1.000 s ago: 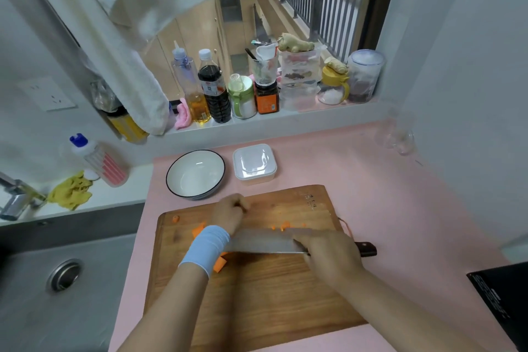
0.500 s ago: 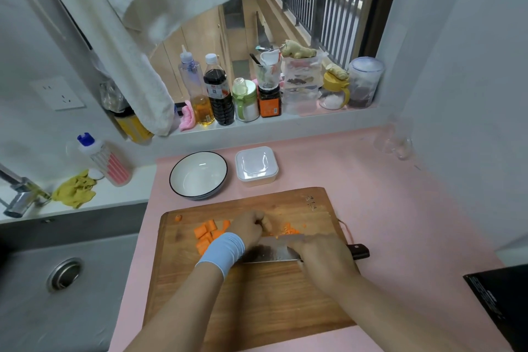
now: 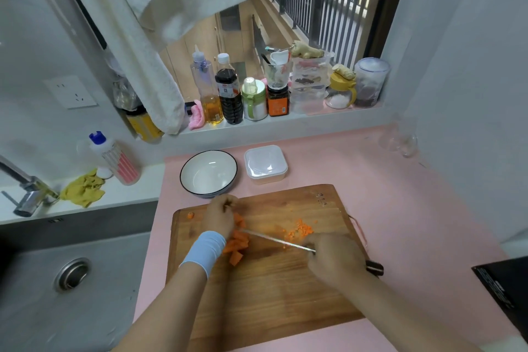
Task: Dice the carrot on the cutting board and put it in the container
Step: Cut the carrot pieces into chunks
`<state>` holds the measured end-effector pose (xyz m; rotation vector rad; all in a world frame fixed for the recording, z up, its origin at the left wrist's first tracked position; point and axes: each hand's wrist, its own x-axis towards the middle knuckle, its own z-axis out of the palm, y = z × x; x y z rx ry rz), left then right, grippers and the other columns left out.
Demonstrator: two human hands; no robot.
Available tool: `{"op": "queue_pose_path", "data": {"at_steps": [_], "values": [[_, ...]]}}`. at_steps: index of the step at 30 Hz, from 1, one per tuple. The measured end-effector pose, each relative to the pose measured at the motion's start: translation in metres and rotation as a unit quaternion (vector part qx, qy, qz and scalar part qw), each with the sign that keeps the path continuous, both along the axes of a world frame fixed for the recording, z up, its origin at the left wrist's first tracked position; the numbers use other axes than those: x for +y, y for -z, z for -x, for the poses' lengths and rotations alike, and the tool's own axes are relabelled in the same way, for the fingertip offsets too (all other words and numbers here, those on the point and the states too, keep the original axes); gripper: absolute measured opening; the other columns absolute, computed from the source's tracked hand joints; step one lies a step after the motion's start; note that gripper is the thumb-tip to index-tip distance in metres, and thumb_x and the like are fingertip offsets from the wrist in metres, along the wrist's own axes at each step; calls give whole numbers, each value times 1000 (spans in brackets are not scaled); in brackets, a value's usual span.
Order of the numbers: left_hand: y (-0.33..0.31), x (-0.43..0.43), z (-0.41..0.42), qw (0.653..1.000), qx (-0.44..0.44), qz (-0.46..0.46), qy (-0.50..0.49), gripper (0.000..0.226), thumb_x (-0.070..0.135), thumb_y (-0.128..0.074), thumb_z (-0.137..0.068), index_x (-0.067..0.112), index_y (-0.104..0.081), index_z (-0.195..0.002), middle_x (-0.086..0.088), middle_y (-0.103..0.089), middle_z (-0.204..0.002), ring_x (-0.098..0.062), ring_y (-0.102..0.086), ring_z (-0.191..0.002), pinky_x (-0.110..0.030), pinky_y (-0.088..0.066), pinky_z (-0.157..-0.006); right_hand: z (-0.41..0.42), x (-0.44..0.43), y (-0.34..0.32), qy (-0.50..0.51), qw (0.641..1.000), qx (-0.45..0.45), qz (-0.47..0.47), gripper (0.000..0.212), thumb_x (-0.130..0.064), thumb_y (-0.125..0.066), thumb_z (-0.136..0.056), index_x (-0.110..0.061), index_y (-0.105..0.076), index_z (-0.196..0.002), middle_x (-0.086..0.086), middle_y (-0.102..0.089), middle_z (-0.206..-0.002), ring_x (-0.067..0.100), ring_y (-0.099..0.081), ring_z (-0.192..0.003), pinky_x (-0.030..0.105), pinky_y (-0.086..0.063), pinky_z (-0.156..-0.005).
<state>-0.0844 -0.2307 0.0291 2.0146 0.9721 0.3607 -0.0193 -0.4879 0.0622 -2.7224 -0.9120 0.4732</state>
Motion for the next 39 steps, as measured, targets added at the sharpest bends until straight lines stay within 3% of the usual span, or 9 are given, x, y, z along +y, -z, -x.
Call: {"op": "queue_pose_path", "data": {"at_steps": [3, 6, 8, 11, 14, 23, 29, 34, 39], "values": [[8, 12, 18, 997, 67, -13, -27, 40, -3, -40, -82, 32, -57, -72, 3, -67, -88, -20, -60, -81, -27, -47, -75, 9, 11, -2, 75, 992, 98, -22, 23, -28, -52, -85, -40, -70, -92, -10, -70, -78, 14, -66, -75, 28, -54, -62], [20, 16, 33, 985, 152, -78, 35, 28, 9, -47, -86, 32, -61, -80, 1, -68, -93, -21, -60, -86, -31, -49, -82, 21, 27, -5, 117, 981, 151, -44, 19, -29, -52, -87, -35, -69, -80, -8, -68, -68, 15, -65, -63, 25, -42, -52], [27, 15, 41, 977, 156, -109, 98, 23, 18, -52, -83, 34, -65, -92, 6, -65, -107, -18, -58, -99, -34, -46, -93, 29, 38, -1, 151, 971, 176, -62, 19, -28, -53, -87, -30, -70, -80, -5, -68, -66, 17, -63, -58, 25, -40, -51], [31, 8, 55, 958, 131, -156, 200, 8, 37, -61, -79, 39, -59, -86, 16, -57, -102, -9, -53, -98, -26, -43, -84, 43, 51, 7, 207, 950, 210, -107, 27, -32, -53, -92, -22, -65, -70, -6, -59, -54, 21, -54, -51, 28, -36, -52], [41, 4, 71, 918, 133, -271, 259, 31, 56, -60, -74, 33, -56, -94, 14, -56, -96, -11, -52, -92, -28, -43, -76, 56, 59, 17, 250, 931, 232, -127, 28, -30, -51, -95, -20, -66, -73, -5, -57, -56, 21, -53, -54, 29, -36, -55], [76, -8, 77, 930, 23, -209, 303, 15, 27, -65, -84, 19, -62, -96, 0, -62, -96, -20, -57, -92, -31, -47, -79, 57, 48, 15, 338, 901, 220, -162, 27, -26, -47, -100, -14, -67, -86, 3, -62, -67, 23, -62, -63, 37, -52, -61], [76, -32, 46, 886, -30, -234, 400, 23, 26, -50, -91, 17, -71, -94, -2, -67, -91, -23, -62, -88, -30, -54, -74, 40, 33, 11, 336, 914, 191, -125, 35, -29, -46, -99, -14, -59, -70, 3, -61, -70, 25, -62, -71, 44, -54, -72], [63, -52, 13, 936, 14, -156, 316, 27, 25, -53, -95, 26, -66, -119, 2, -68, -111, -16, -60, -104, -26, -46, -90, 31, 26, 11, 291, 937, 166, -100, 39, -36, -43, -102, -19, -56, -69, 0, -60, -70, 19, -60, -68, 33, -45, -62], [51, -53, 8, 915, 166, -280, 240, 29, 46, -50, -92, 27, -71, -94, 4, -68, -91, -18, -60, -88, -30, -49, -72, 28, 26, 14, 246, 947, 179, -105, 33, -40, -43, -97, -27, -56, -70, -3, -64, -74, 22, -63, -73, 32, -44, -61]]}}
